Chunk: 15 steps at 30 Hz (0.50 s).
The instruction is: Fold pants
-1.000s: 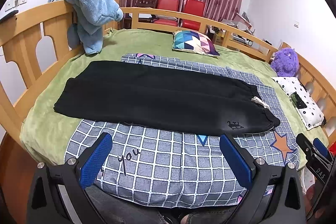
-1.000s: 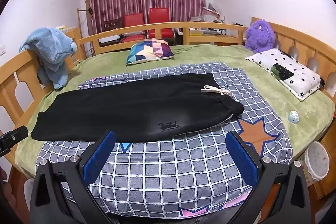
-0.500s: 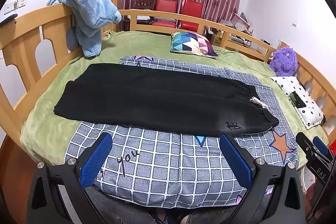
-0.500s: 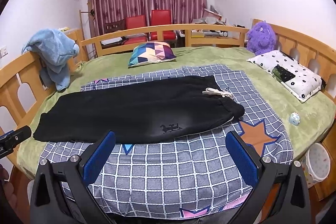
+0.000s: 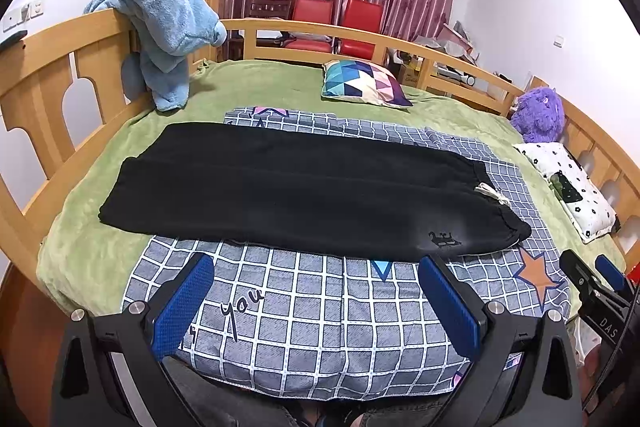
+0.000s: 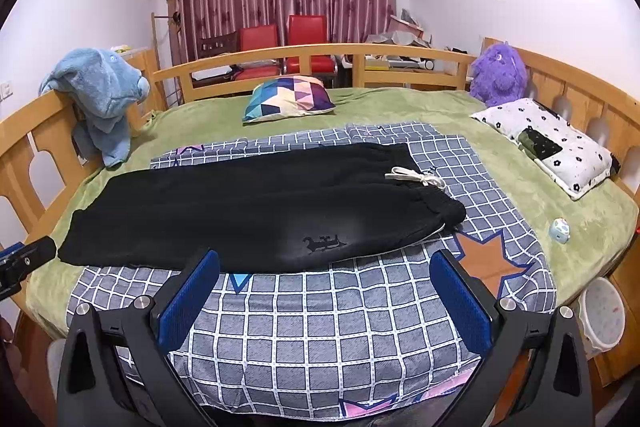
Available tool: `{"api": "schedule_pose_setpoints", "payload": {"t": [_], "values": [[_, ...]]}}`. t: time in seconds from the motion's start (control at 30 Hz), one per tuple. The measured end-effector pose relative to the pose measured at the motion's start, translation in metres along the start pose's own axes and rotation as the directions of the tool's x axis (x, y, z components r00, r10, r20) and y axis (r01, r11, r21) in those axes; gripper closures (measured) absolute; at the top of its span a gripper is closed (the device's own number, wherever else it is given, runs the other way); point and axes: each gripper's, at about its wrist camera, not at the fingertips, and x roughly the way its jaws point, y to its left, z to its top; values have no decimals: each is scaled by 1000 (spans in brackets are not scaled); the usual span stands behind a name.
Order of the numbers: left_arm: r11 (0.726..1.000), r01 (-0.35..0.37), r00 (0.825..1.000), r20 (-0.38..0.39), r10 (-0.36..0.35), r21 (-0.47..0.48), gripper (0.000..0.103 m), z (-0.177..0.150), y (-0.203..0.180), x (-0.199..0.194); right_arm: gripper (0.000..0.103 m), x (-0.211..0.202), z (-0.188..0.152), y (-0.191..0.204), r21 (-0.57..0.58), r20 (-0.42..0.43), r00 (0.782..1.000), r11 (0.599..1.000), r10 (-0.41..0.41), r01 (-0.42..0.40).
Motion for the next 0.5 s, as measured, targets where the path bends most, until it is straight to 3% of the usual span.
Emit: {"api": "schedule_pose_setpoints", "payload": {"t": [0.5], "values": [[1000, -6, 1000, 30, 6, 2, 0, 1, 7, 11, 0, 0, -3, 5, -20, 27, 1000, 1000, 14, -13]]}}
